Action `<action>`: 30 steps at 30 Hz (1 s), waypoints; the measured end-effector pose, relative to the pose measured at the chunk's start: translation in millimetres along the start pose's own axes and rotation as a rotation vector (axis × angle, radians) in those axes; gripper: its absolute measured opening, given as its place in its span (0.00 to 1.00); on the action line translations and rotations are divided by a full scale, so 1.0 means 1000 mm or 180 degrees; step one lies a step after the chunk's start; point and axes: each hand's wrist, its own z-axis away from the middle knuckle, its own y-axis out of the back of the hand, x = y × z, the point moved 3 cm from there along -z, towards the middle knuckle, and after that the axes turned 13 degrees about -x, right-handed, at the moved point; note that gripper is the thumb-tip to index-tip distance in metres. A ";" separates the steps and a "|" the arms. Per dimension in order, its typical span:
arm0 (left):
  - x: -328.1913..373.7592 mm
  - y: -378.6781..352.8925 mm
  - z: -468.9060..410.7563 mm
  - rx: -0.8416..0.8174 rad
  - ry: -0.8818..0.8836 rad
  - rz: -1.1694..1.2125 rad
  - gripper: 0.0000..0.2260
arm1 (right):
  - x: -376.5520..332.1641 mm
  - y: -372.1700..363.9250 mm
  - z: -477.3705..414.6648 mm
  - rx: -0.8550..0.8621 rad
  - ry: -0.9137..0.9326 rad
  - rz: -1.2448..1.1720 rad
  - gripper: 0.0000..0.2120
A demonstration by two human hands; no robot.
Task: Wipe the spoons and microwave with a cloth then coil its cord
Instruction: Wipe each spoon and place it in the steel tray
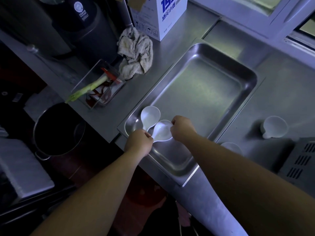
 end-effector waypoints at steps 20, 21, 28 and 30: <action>0.092 -0.024 0.048 0.0434 -0.0815 -0.0601 0.08 | 0.071 0.106 0.084 0.0560 -0.0329 -0.0081 0.14; 0.100 -0.029 0.049 0.0377 -0.0916 -0.0656 0.06 | 0.076 0.111 0.089 0.0590 -0.0340 -0.0054 0.14; 0.162 -0.066 0.055 0.0245 -0.1414 -0.0992 0.08 | 0.119 0.149 0.122 0.0685 -0.0668 0.0110 0.11; 0.180 -0.076 0.054 0.0159 -0.1542 -0.1105 0.09 | 0.128 0.159 0.129 0.0655 -0.0690 0.0142 0.13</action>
